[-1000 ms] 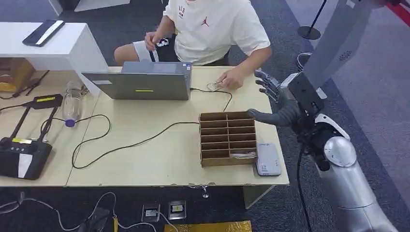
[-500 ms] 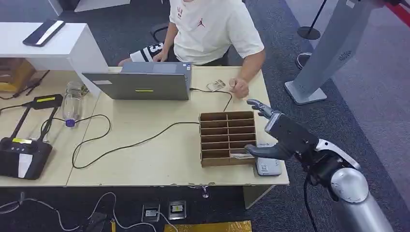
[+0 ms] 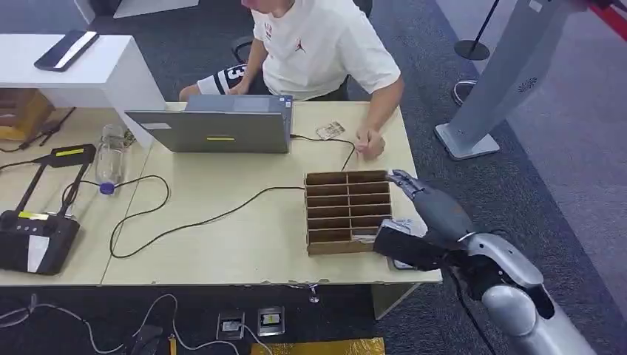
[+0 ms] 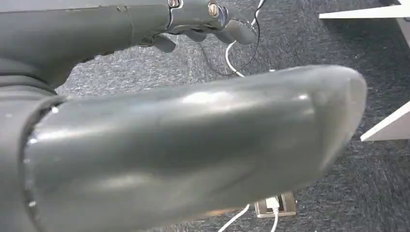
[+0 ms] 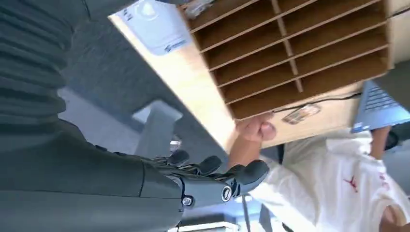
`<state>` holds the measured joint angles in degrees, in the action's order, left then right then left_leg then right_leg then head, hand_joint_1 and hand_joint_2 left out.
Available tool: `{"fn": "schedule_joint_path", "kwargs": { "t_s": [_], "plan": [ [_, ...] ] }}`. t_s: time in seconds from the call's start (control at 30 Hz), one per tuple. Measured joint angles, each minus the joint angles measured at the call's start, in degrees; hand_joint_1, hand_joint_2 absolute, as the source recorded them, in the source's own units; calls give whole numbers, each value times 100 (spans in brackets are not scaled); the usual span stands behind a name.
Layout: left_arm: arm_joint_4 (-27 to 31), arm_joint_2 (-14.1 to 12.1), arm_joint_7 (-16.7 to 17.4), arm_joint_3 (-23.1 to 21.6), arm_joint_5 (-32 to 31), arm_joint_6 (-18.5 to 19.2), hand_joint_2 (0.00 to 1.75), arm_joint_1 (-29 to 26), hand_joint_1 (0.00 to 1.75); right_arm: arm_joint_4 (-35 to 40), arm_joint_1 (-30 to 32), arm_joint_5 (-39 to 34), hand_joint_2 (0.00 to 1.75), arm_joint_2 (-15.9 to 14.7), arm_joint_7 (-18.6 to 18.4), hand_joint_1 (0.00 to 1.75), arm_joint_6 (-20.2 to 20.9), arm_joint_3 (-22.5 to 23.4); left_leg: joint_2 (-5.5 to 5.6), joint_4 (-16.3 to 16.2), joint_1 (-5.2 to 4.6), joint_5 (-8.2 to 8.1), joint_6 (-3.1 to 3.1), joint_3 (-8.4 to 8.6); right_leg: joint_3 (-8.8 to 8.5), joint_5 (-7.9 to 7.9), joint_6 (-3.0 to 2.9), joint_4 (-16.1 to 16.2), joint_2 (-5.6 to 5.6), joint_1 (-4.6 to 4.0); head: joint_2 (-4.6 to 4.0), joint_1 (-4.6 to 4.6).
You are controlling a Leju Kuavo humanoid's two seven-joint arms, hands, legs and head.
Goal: Pass the card to the sensor for recognition and then transmit it.
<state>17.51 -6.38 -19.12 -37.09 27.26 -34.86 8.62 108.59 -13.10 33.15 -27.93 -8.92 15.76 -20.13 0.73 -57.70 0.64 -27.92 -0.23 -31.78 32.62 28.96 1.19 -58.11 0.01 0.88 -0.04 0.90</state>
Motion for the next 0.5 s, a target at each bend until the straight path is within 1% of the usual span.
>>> {"fn": "schedule_joint_path", "kwargs": {
  "t_s": [0.07, 0.13, 0.3, 0.5],
  "plan": [
    [15, 4, 46, 0, -20, -7, 0, -1, 0, -7, 26, 507, 175, -22, -22, 0, -68, -103, 0, 0, 0, 0, 0, 0, 0, 0, 0, 0, -2, 0, 0, 0],
    [31, 9, 83, 0, -35, -9, 0, -3, 0, -11, 63, 803, 175, -20, -35, 0, -124, -179, 1, 0, 0, 0, 0, 0, 0, 0, 0, 0, -2, 0, 0, -2],
    [48, 13, 103, 0, -35, -4, 0, -11, 0, -28, 123, 1026, 175, -20, 20, 0, -46, -363, 0, 0, 1, 0, 0, 0, 0, 0, 0, 0, 0, -1, 0, 0],
    [50, 13, 107, 0, -37, 0, 0, -16, 0, -83, 110, 1048, 175, -20, 33, 0, 133, -557, 1, 0, 0, 0, 0, -1, -1, 0, 0, 0, -1, 0, 0, 0]
  ]
}}
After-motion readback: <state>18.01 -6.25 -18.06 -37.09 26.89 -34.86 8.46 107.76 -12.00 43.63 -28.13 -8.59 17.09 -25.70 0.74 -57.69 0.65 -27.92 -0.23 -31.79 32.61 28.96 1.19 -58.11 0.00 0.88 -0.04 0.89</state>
